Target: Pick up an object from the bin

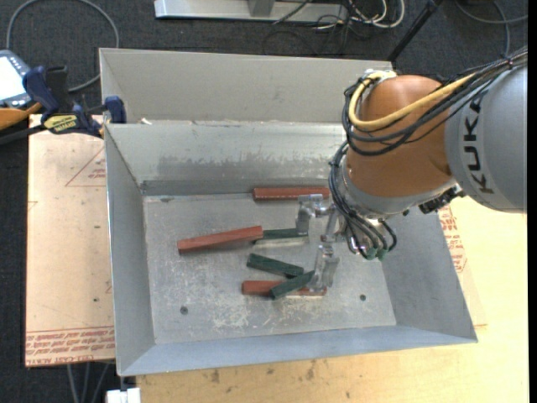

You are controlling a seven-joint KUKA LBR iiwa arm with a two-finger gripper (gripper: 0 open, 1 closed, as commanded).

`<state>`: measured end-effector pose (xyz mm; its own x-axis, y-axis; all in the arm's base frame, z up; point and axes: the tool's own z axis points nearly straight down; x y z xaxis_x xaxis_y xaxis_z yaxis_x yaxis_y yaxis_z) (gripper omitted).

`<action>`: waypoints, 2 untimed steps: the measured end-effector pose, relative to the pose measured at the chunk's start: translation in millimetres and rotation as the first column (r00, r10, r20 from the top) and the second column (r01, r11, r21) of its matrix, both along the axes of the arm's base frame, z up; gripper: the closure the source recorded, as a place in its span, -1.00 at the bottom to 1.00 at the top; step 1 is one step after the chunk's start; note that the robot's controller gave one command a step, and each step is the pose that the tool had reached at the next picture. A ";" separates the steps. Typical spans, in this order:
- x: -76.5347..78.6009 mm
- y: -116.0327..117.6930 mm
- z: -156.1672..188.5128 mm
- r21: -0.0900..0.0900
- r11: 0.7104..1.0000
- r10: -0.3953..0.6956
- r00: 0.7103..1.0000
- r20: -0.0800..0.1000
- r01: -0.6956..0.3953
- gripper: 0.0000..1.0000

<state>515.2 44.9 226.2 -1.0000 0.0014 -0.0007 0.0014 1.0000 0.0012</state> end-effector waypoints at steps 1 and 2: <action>-24.1 32.8 -150.3 0.000 0.998 0.056 0.998 -0.005 -0.056 -1.00; -22.3 32.1 -146.2 0.001 0.999 0.053 0.999 0.001 -0.053 1.00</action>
Offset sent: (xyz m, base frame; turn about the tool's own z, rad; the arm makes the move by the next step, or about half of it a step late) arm -0.0228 0.0313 -0.1461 -0.0533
